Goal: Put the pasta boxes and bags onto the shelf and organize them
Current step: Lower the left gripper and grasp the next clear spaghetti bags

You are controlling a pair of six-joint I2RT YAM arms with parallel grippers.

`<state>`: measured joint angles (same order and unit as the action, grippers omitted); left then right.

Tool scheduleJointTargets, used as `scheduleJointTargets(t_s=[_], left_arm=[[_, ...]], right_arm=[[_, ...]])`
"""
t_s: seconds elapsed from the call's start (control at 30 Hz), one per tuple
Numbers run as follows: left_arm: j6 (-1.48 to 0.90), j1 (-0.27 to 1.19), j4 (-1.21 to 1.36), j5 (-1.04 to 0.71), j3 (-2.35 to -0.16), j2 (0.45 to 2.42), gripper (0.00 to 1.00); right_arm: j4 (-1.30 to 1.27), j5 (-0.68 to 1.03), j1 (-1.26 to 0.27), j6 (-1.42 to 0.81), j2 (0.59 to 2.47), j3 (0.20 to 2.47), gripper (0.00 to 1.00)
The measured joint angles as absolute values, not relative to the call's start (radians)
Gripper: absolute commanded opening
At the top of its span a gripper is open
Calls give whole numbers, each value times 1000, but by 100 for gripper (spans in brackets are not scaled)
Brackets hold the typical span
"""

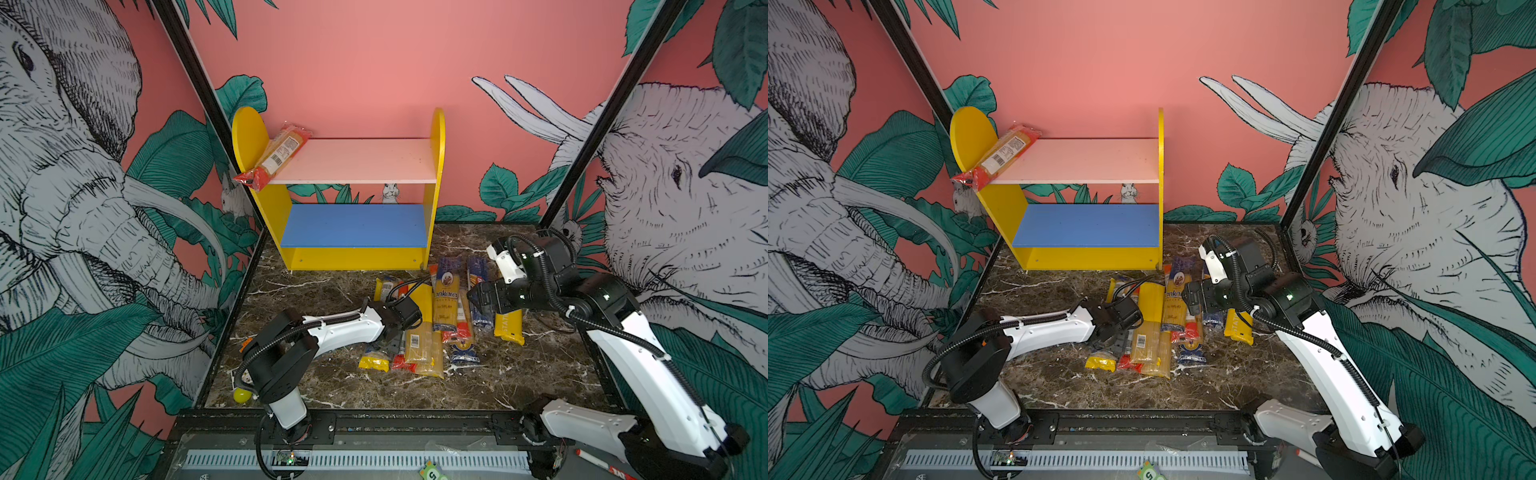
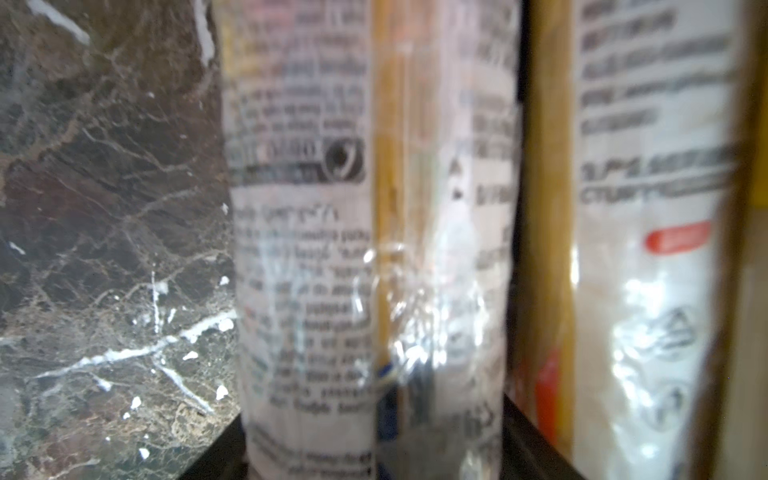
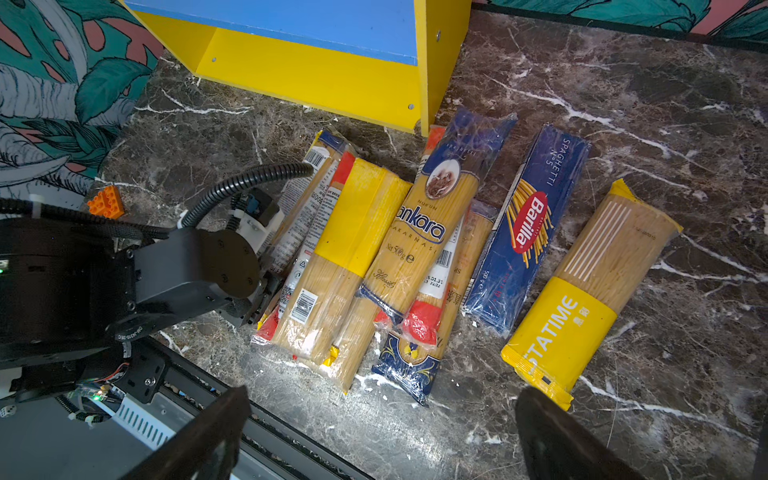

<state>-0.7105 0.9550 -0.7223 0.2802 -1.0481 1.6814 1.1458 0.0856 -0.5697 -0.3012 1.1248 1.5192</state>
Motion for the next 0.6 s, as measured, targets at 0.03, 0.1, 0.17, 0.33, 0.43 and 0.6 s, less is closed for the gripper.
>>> scheduleJointTargets(t_s=[0.03, 0.1, 0.17, 0.33, 0.43, 0.6], left_arm=[[-709, 954, -727, 283, -1056, 1683, 70], [-706, 953, -732, 287, -1066, 1684, 70], [-704, 952, -732, 289, -1069, 1684, 70], [-695, 950, -739, 289, -1089, 1720, 70], [-689, 950, -748, 289, -1106, 1750, 69], [-687, 947, -772, 292, -1131, 1767, 38]], right_arm=[[1146, 85, -570, -299, 1125, 1519, 99], [1146, 85, -570, -296, 1124, 1519, 99], [1146, 84, -570, -293, 1124, 1519, 99], [1145, 85, -570, -286, 1119, 1501, 99], [1144, 85, -570, -284, 1116, 1487, 99], [1144, 81, -570, -284, 1116, 1484, 99]])
